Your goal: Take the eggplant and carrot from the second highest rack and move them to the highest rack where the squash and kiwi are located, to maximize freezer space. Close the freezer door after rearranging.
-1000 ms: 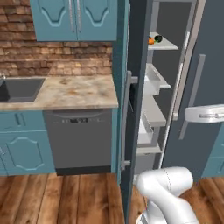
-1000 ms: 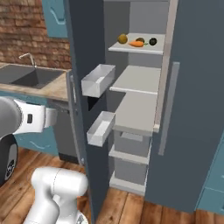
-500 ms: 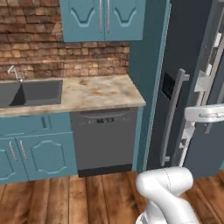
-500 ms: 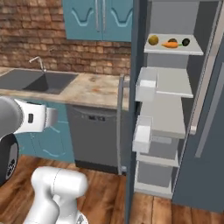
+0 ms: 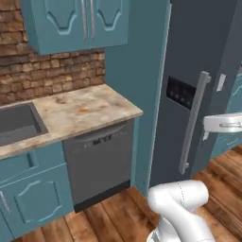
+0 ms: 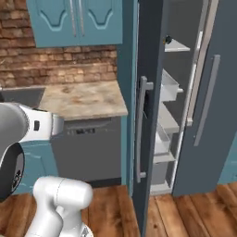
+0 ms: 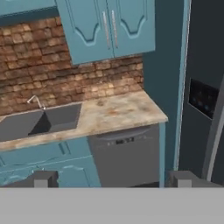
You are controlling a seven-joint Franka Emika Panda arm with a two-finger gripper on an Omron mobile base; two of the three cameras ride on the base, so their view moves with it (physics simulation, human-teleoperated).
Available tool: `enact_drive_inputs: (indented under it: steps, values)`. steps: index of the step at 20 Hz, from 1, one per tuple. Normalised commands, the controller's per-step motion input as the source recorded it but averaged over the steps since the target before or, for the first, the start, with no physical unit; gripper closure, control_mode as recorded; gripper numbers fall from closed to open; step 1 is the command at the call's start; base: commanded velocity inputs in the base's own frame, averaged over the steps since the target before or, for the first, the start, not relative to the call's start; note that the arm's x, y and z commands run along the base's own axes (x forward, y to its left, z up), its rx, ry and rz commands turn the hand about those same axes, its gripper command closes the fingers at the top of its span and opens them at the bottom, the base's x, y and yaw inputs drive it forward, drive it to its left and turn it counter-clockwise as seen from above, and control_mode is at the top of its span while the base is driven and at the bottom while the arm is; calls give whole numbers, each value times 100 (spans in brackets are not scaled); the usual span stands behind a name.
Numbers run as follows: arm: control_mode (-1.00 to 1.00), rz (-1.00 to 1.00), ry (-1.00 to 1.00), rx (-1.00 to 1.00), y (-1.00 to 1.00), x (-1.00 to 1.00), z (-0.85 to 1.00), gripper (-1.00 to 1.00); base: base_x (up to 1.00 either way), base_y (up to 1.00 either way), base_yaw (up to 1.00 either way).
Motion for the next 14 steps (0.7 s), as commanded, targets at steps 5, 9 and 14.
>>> enact_drive_inputs:
  steps: [5,9,14]
  values:
    - [100,0,0,0,0,0,0,-100,49,73,-61]
    - [100,0,0,0,0,0,0,-100,61,63,-48]
    - [100,0,0,0,0,0,0,-100,60,44,-56]
